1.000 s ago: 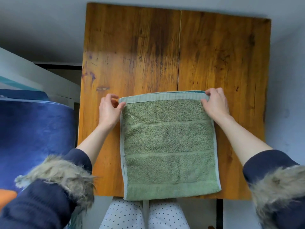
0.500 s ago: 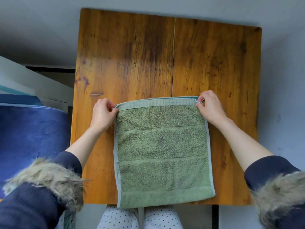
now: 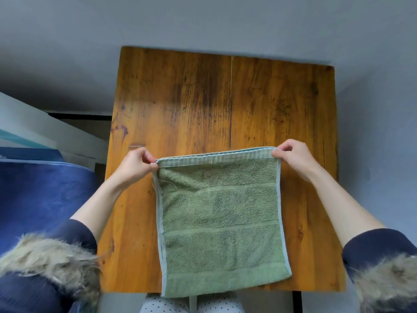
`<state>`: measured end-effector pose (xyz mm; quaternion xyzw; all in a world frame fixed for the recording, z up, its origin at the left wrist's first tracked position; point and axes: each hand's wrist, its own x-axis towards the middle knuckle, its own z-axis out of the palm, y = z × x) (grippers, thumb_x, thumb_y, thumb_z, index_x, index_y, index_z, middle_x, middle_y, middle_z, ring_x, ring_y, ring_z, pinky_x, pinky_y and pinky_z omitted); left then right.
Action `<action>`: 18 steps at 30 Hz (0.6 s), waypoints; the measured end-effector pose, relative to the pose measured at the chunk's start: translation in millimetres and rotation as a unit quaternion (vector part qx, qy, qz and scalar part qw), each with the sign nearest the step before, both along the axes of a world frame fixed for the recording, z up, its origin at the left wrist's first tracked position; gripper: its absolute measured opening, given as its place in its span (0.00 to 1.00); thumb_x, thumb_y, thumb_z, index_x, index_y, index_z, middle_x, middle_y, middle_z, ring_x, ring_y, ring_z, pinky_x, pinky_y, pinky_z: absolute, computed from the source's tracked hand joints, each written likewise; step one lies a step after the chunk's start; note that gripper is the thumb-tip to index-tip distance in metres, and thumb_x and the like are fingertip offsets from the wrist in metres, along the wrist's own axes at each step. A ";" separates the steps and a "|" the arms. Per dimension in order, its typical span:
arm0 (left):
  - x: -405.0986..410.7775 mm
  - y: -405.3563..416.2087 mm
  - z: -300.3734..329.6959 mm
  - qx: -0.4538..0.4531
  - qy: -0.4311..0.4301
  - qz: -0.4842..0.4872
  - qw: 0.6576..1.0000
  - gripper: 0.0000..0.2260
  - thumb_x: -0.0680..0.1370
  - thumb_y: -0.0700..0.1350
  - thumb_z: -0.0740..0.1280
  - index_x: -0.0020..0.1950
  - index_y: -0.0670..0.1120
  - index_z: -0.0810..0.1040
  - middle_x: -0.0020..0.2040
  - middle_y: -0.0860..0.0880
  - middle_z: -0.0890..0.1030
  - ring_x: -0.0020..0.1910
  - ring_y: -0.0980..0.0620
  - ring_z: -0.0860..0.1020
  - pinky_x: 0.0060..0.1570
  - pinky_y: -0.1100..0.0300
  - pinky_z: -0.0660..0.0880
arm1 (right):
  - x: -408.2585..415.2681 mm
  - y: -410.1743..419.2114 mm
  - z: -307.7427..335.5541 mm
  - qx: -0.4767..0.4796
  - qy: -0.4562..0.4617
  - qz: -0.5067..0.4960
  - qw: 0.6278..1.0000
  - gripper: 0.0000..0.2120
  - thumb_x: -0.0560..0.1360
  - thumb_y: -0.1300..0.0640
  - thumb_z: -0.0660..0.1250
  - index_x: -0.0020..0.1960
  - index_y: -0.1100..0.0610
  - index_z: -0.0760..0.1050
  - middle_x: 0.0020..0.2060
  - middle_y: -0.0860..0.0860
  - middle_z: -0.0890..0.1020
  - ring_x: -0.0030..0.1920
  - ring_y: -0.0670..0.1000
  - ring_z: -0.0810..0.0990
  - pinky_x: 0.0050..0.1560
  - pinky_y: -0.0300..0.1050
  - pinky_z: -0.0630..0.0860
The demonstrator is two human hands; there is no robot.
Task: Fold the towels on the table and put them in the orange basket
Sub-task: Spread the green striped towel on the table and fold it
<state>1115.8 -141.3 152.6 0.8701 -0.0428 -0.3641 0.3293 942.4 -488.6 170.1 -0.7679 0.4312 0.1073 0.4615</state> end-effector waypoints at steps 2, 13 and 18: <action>1.8 9.1 18.9 -0.067 0.035 0.016 0.997 0.10 0.72 0.34 0.70 0.37 0.44 0.72 0.38 0.48 0.78 0.38 0.52 0.74 0.39 0.62 0.71 | -9.4 -2.0 19.8 0.015 -0.022 -0.013 1.000 0.05 0.71 0.61 0.71 0.39 0.56 0.76 0.41 0.51 0.80 0.45 0.50 0.77 0.51 0.47 0.74; 20.9 25.7 146.3 -0.423 0.070 0.133 0.894 0.11 0.67 0.34 0.68 0.29 0.48 0.72 0.38 0.45 0.82 0.36 0.50 0.73 0.33 0.67 0.73 | -18.5 -0.6 160.3 0.162 -0.265 -0.088 0.947 0.07 0.74 0.64 0.64 0.37 0.58 0.75 0.35 0.53 0.80 0.39 0.50 0.77 0.40 0.43 0.73; 36.3 26.3 214.2 -0.466 -0.026 0.072 0.882 0.14 0.70 0.31 0.65 0.29 0.48 0.74 0.38 0.48 0.83 0.34 0.55 0.76 0.32 0.70 0.72 | -6.8 1.1 221.1 0.171 -0.370 -0.078 0.910 0.08 0.73 0.66 0.63 0.37 0.58 0.73 0.30 0.49 0.80 0.33 0.43 0.78 0.34 0.35 0.75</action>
